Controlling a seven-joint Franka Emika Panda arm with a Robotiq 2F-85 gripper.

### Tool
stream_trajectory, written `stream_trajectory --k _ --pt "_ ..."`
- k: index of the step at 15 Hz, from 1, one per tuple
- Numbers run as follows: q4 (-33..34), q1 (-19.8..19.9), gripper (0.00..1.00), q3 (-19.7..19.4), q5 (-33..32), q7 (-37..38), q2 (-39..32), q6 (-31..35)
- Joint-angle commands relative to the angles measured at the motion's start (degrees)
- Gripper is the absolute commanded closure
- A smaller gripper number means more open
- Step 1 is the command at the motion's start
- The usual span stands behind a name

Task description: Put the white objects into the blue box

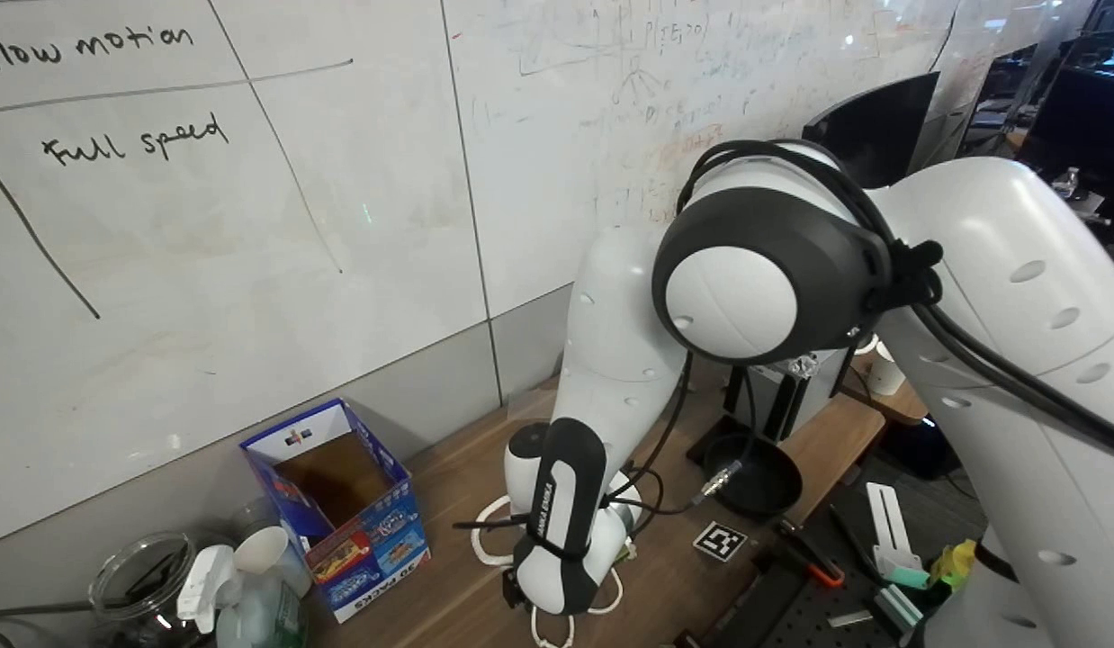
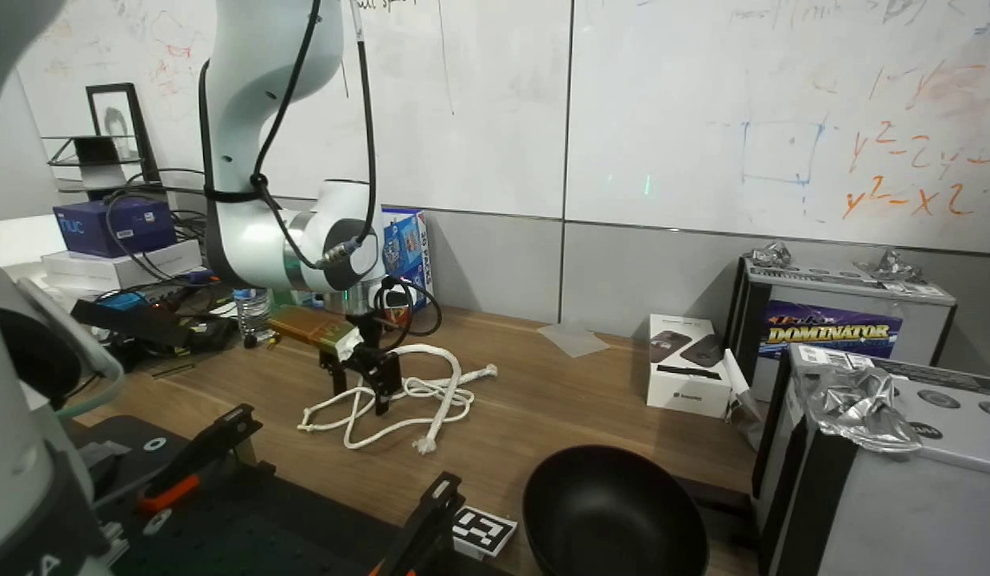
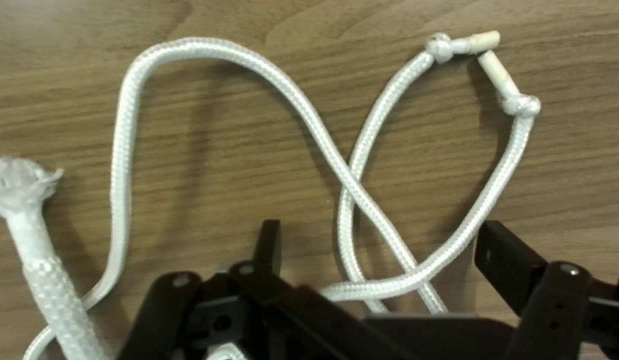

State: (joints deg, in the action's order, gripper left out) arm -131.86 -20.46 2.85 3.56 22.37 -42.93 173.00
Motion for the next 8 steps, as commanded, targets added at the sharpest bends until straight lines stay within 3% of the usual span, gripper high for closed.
stream_trajectory --k 1,6,7,8 --pt "0.80 -0.14 0.00 -0.22 1.74 -1.59 -0.75 1.32" --pt "0.78 0.11 0.00 -0.15 1.84 -1.72 -0.99 1.32" --pt "0.85 0.09 0.25 -0.16 1.94 -1.58 -1.15 1.31" --pt "0.84 0.10 0.28 -0.15 1.92 -1.63 -1.25 1.41"
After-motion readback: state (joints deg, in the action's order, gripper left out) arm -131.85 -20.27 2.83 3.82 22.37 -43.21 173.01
